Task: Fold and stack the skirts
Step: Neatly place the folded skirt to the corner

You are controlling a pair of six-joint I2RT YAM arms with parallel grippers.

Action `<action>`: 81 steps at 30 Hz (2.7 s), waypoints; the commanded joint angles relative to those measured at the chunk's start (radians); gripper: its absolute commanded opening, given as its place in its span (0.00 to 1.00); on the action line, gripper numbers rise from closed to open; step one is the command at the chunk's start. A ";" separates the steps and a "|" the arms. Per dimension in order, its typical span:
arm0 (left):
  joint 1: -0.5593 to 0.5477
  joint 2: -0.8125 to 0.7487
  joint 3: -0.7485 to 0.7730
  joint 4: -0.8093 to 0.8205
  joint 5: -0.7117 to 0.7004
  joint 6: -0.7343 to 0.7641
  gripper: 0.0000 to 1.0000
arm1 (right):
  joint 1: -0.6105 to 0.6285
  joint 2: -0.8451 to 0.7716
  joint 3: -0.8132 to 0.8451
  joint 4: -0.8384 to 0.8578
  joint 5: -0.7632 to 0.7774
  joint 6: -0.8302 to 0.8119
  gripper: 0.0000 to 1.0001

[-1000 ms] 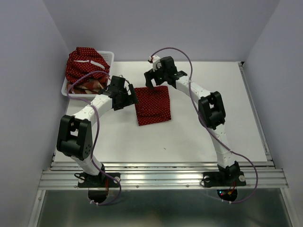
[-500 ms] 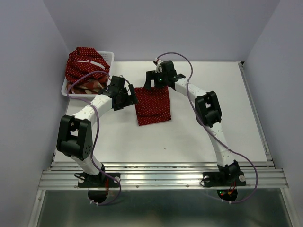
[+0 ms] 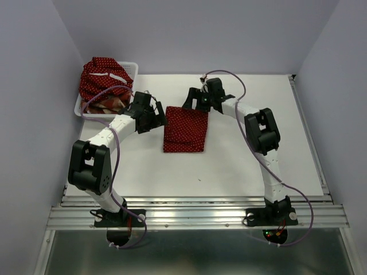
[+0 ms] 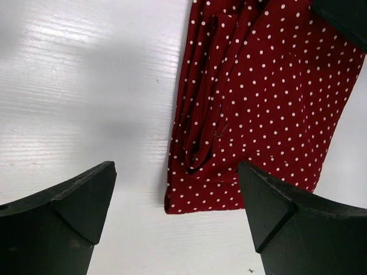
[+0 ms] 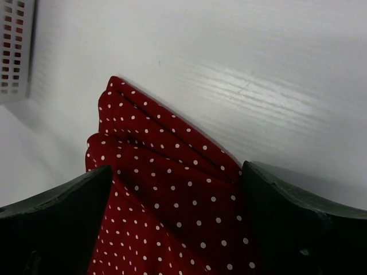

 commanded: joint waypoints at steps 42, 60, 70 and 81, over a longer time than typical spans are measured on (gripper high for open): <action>0.004 -0.060 0.021 0.000 -0.034 0.014 0.99 | 0.128 -0.598 -0.717 -0.061 0.239 -0.227 1.00; 0.004 -0.053 0.018 0.006 -0.026 0.017 0.99 | 0.214 -0.500 -0.696 -0.156 0.415 -0.286 0.62; 0.004 -0.053 0.018 0.002 -0.039 0.017 0.99 | 0.214 -0.500 -0.662 -0.144 0.605 -0.274 0.17; 0.010 -0.042 0.045 -0.028 -0.095 0.022 0.99 | 0.015 -0.491 -0.578 -0.148 0.832 -0.376 0.09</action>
